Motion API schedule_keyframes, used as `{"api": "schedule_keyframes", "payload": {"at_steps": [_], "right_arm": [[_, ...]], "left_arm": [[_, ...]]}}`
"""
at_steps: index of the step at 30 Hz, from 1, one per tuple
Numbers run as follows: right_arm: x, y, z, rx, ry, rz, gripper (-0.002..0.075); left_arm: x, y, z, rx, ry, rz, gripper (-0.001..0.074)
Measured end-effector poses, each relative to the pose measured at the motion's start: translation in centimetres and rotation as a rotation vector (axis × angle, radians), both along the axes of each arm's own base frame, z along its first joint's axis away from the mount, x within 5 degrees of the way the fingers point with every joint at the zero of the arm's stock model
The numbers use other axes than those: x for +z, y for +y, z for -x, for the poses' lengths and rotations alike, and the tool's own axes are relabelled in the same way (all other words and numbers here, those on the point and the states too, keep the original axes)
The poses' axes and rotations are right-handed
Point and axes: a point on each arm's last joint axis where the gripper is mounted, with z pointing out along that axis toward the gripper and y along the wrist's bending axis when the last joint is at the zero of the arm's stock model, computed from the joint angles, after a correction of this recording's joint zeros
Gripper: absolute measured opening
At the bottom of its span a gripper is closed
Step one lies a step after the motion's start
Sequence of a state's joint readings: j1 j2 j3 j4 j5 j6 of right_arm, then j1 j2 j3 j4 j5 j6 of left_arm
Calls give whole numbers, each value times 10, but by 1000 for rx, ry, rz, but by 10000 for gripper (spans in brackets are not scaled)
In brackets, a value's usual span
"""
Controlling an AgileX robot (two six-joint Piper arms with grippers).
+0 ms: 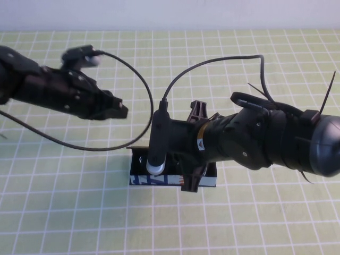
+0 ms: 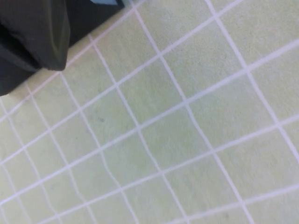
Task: Take glasses out of glasses case
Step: Pick up the glasses from the glasses case
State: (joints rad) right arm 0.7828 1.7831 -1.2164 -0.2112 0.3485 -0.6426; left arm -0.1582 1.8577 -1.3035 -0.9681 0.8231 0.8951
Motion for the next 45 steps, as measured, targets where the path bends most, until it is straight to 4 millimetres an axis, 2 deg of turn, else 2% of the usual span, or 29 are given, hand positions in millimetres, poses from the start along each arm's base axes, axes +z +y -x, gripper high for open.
{"api": "schedule_keyframes", "payload": {"at_steps": [4, 7, 11, 15, 20, 29, 33, 35, 39, 41, 43, 45], "right_arm": [[0, -2, -2, -8, -3, -5, -4], [0, -2, -2, -10, -2, -6, -5], [0, -2, -2, -10, -2, -6, -5], [0, -2, -2, -10, -2, -6, -5], [0, -2, -2, -10, -2, -6, -5], [0, -2, -2, -10, -2, -6, -6], [1, -2, -2, -33, 18, -31, 1], [5, -2, -1, -71, 40, -66, 29], [25, -5, 9, -135, 91, -157, 162], [38, -6, 20, -155, 139, -207, 194], [49, -6, 32, -188, 227, -265, 163], [50, -6, 38, -231, 321, -300, 89]], "left_arm": [[31, 11, 25, -35, -108, -2, -4], [37, 9, 54, -151, -173, 43, -4], [18, 6, 85, -282, -174, 166, -4], [-8, 7, 103, -375, -155, 170, -4], [-34, 7, 98, -420, -152, 145, -4], [-83, 3, 66, -287, -136, 203, -4], [-88, 2, 61, -269, -127, 217, -4], [-88, 2, 61, -269, -129, 217, -4], [-88, 2, 61, -269, -129, 217, -4], [-88, 2, 61, -269, -129, 217, -4], [-88, 2, 61, -268, -129, 217, -4], [-88, 2, 61, -267, -130, 218, -4]]}}
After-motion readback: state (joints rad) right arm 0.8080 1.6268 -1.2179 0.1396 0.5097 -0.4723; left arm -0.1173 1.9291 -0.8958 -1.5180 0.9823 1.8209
